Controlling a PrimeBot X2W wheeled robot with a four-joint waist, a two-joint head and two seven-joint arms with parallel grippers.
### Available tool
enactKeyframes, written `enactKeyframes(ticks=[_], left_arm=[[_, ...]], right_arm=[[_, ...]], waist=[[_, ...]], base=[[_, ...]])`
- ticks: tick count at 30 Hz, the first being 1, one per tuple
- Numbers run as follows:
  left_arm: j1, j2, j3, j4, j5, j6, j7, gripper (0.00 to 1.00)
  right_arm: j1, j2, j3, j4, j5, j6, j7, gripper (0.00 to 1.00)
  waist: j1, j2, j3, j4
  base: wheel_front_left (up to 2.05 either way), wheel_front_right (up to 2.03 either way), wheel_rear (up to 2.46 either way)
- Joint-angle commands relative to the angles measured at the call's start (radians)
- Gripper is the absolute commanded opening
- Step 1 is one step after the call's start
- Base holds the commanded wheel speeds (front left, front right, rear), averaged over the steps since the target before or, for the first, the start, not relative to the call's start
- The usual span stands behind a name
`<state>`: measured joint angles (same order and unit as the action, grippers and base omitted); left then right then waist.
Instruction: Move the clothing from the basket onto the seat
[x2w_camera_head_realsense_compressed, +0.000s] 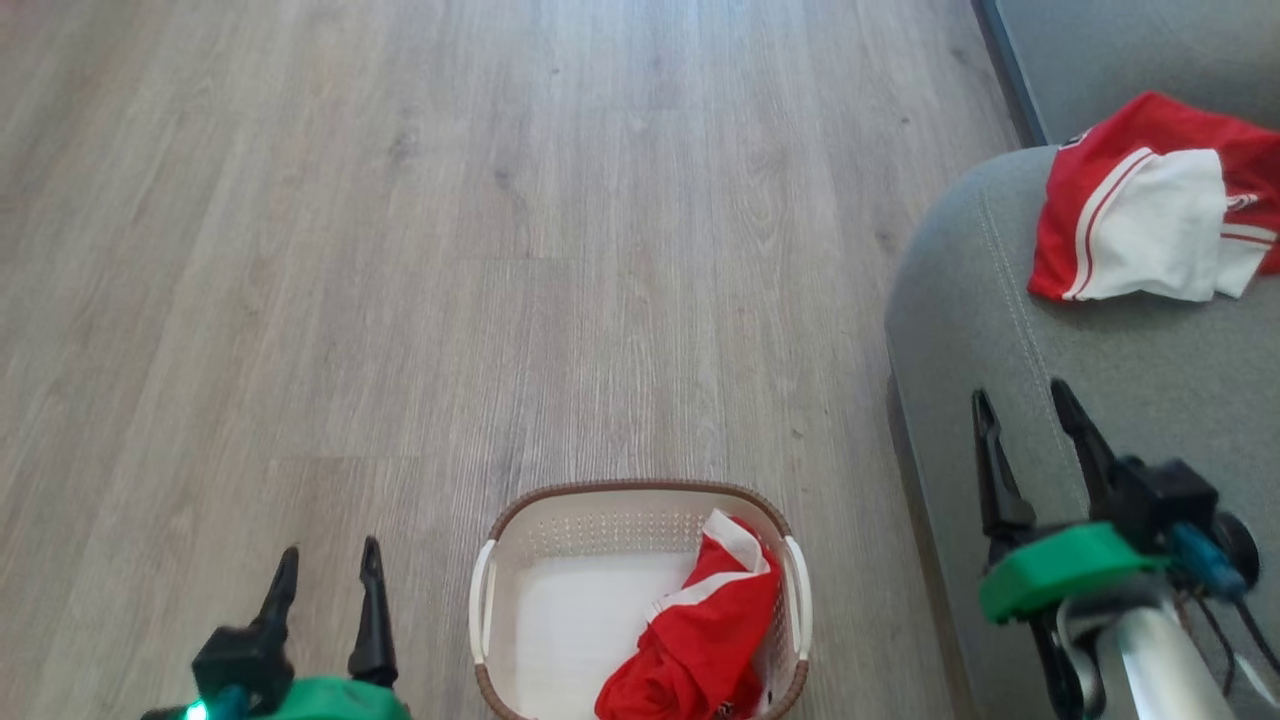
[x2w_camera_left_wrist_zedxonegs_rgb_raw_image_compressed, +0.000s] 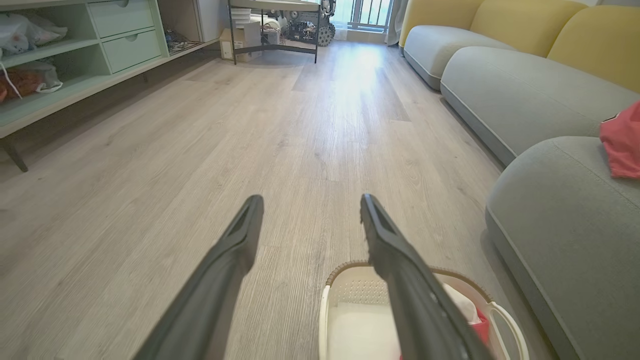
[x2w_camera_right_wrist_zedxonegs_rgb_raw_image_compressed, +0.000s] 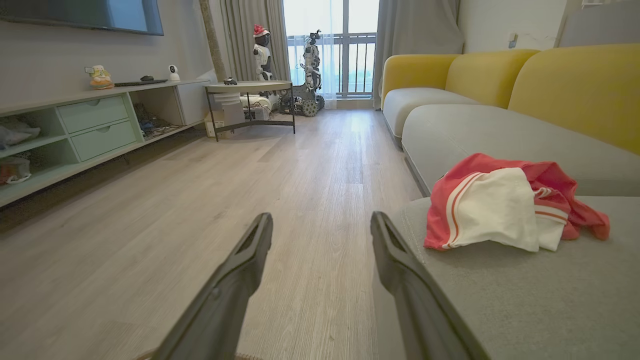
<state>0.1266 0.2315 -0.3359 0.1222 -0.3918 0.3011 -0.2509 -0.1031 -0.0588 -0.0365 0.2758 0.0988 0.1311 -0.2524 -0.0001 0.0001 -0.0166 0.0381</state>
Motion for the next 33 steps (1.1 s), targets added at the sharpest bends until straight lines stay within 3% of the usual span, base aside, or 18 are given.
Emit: enactKeyframes(ticks=[1,18,33], left_arm=[[-0.026,-0.003,0.057,-0.034,0.014,-0.011,-0.011,1.0],[0.0,-0.065,0.128,-0.009,0.083,-0.095,-0.011,1.0],[0.013,-0.093,0.153,0.006,0.12,-0.129,-0.011,1.0]], right_arm=[[0.001,0.008,0.017,-0.056,0.017,0.0,-0.009,1.0],[0.105,0.008,0.054,-0.083,0.086,0.0,-0.009,1.0],[0.113,0.008,0.066,-0.076,0.094,0.0,-0.009,1.0]], waist=[[0.0001,-0.0001,-0.007,0.006],[0.0001,-0.0001,-0.029,0.014],[0.0001,-0.0001,-0.039,0.014]], base=[[0.0,0.0,0.0],[0.0,0.0,0.0],[0.0,0.0,0.0]])
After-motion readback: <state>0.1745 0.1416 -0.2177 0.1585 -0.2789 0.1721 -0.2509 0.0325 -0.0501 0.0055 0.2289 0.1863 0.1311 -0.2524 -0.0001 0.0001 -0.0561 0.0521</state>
